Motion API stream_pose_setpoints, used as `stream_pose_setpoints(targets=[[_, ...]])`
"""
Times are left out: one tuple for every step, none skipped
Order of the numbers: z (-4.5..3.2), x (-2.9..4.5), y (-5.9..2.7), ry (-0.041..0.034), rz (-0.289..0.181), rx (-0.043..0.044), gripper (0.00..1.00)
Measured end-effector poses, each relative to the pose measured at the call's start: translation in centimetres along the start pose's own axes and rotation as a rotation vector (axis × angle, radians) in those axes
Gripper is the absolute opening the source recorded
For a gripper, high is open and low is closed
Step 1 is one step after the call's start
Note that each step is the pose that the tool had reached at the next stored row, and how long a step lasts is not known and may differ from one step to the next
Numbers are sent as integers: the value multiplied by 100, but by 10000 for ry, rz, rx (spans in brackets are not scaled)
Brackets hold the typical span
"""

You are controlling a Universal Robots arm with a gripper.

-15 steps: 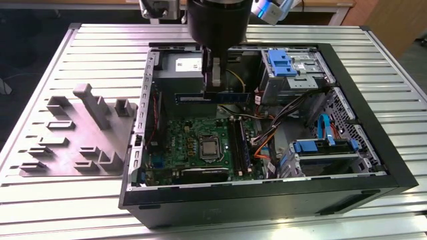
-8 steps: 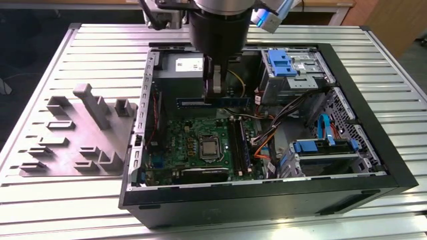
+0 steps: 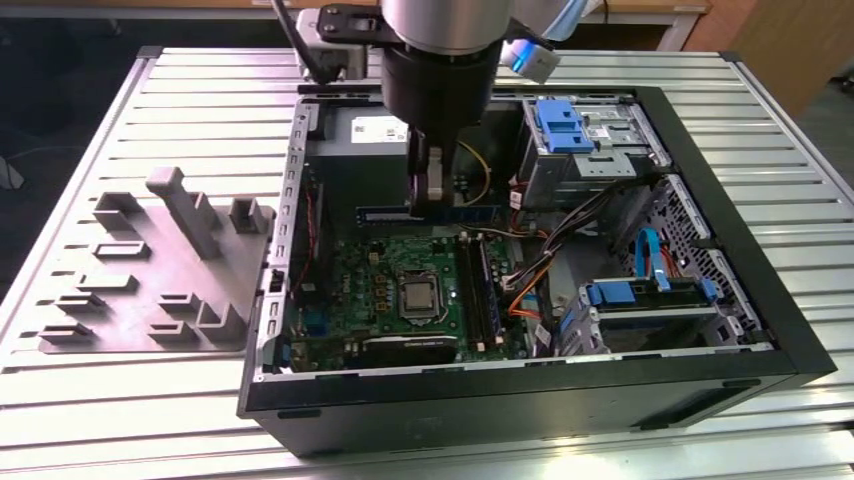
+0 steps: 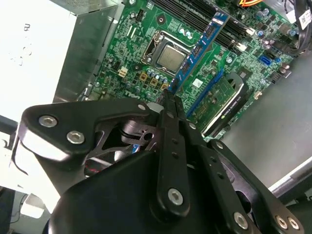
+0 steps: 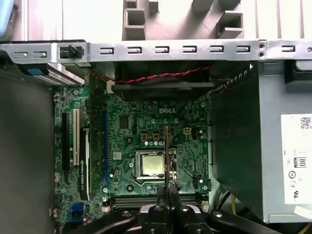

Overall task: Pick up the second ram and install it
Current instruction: 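Pick up the second ram and move it above second insertion slot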

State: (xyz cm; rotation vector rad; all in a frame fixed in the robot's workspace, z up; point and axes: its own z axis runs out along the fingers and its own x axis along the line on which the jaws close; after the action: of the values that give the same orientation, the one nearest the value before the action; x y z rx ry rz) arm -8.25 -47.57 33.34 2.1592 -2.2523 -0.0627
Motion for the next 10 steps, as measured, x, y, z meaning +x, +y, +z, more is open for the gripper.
stream_pose_setpoints(targets=[[18,0,-2,-1,0,1,11],[37,1,-4,0,0,0,11],[56,1,-5,0,-1,0,11],[74,1,-7,0,-1,0,11],[92,1,-10,-1,-1,0,11],[109,2,-12,-1,-1,0,11],[127,3,-15,0,-1,0,11],[145,3,-16,0,0,0,11],[165,4,-18,0,0,0,11],[182,5,-20,0,0,0,11]])
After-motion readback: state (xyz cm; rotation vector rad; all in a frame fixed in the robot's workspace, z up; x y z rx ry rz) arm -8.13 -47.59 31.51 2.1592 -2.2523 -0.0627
